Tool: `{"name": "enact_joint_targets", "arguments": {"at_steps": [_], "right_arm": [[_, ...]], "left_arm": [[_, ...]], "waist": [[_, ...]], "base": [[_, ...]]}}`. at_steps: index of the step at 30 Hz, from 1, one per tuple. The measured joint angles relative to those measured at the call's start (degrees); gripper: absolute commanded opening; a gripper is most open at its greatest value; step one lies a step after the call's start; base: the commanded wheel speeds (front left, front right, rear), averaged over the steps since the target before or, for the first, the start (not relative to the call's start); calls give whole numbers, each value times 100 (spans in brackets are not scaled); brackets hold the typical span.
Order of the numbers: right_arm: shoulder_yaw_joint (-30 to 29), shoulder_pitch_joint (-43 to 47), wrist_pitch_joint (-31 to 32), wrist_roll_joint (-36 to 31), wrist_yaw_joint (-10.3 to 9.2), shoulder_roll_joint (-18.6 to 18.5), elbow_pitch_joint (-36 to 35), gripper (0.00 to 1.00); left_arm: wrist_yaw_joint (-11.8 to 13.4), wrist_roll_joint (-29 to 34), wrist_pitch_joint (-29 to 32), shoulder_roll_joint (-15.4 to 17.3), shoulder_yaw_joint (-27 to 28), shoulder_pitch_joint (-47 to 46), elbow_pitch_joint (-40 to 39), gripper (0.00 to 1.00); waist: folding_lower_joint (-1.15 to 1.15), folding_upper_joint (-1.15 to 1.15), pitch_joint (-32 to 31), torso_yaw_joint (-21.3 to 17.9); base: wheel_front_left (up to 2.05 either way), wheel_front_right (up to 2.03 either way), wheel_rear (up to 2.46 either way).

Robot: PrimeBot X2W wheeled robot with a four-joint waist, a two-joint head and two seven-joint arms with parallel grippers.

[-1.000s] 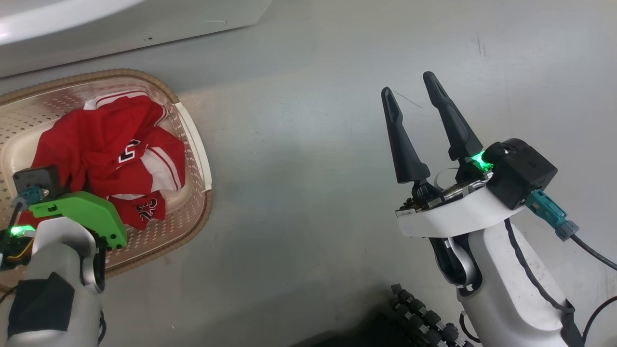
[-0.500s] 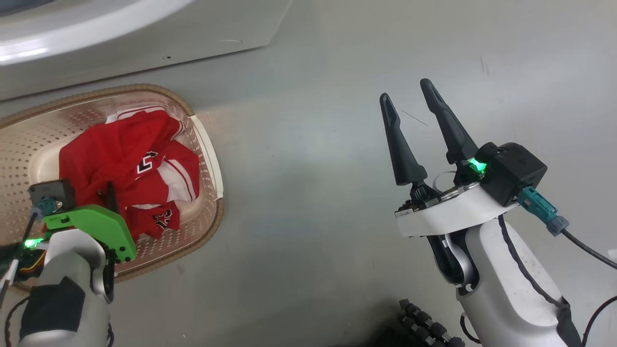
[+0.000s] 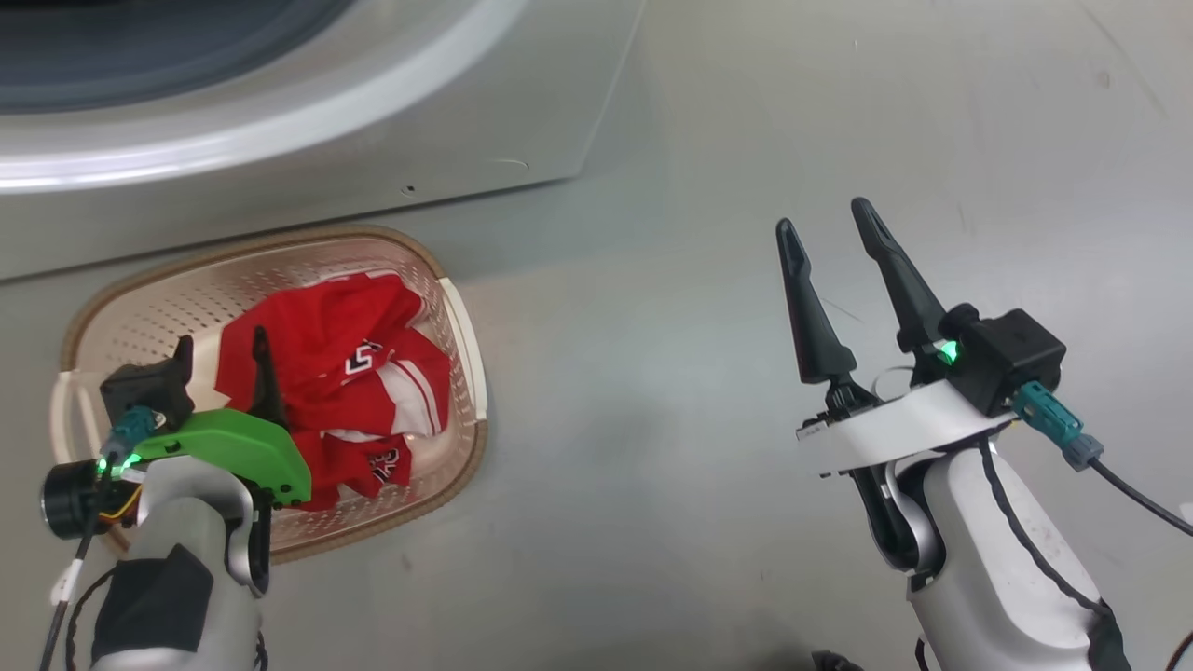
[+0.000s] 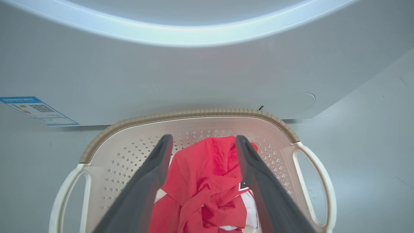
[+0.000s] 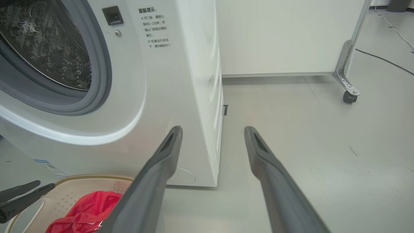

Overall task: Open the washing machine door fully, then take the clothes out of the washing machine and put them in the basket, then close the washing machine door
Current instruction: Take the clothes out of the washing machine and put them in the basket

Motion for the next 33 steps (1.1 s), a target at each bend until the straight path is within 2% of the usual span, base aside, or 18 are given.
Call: {"name": "enact_joint_targets", "arguments": {"at_steps": [10, 23, 33], "right_arm": [[-324, 442, 0, -172, -4, -108, 122, 100], [-520, 880, 0, -234, -30, -86, 193, 100], [-590, 1346, 0, -275, -78, -81, 210, 100]], "left_arm": [[-165, -27, -107, -122, -116, 185, -706, 100], [-134, 198, -122, -126, -248, 847, -2134, 100], [-43, 397, -122, -100, -385, 1766, -2755, 100]], "waist": [[0, 0, -739, 388], [0, 0, -1686, 827], [0, 0, -2315, 970]], "base": [[0, 0, 0], [0, 0, 0], [0, 0, 0]]}}
